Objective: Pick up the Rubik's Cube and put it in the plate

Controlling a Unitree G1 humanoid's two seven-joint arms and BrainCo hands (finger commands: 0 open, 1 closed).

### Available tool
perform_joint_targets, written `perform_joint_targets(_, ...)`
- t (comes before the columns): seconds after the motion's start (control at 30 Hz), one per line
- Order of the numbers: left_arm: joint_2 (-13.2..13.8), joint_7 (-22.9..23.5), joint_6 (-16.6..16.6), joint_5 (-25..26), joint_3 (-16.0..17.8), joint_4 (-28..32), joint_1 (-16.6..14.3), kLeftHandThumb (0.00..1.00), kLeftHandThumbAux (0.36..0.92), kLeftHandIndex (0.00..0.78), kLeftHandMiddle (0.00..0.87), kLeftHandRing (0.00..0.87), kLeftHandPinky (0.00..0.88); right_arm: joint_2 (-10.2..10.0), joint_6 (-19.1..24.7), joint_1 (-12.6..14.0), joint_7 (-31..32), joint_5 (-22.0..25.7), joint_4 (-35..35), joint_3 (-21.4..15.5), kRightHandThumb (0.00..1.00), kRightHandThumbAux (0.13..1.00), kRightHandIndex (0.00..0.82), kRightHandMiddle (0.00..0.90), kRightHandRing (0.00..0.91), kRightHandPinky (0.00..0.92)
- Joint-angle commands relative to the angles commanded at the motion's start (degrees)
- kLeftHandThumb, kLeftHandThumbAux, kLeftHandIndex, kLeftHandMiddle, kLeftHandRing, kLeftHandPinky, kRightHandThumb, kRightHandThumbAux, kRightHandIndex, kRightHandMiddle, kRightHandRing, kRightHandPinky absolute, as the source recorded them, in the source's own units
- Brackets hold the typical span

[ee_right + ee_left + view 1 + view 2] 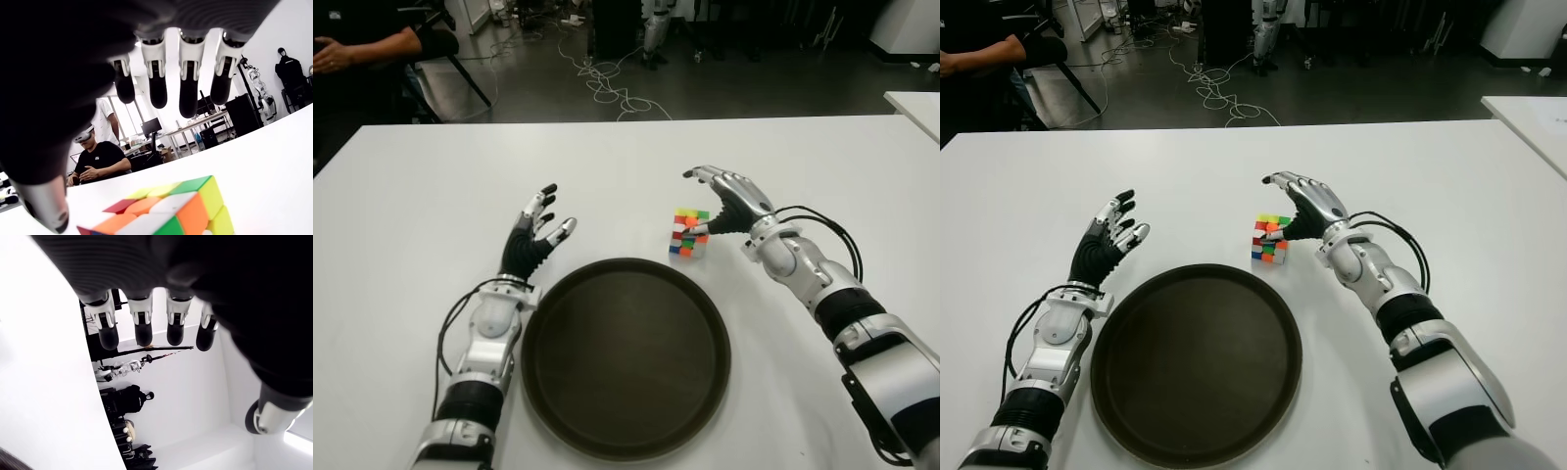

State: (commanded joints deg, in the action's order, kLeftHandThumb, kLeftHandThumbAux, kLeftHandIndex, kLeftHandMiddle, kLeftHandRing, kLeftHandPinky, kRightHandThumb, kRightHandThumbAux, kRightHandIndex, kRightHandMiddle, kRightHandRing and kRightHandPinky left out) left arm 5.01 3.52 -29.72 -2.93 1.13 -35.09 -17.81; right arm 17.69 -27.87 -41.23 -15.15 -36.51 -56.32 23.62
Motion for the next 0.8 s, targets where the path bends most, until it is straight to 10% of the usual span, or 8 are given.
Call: perform_joint_targets(0.8,-0.18,-0.89,0.97,-0.46,-0.12,0.78,0.36,0.0,0.55,0.018,0.044,0.0,0.0,-0.24,-2.39,0.2,0.48,0.58,-1.22,0.84,0.0,0.749,0.193,0.216,0.244,0.271)
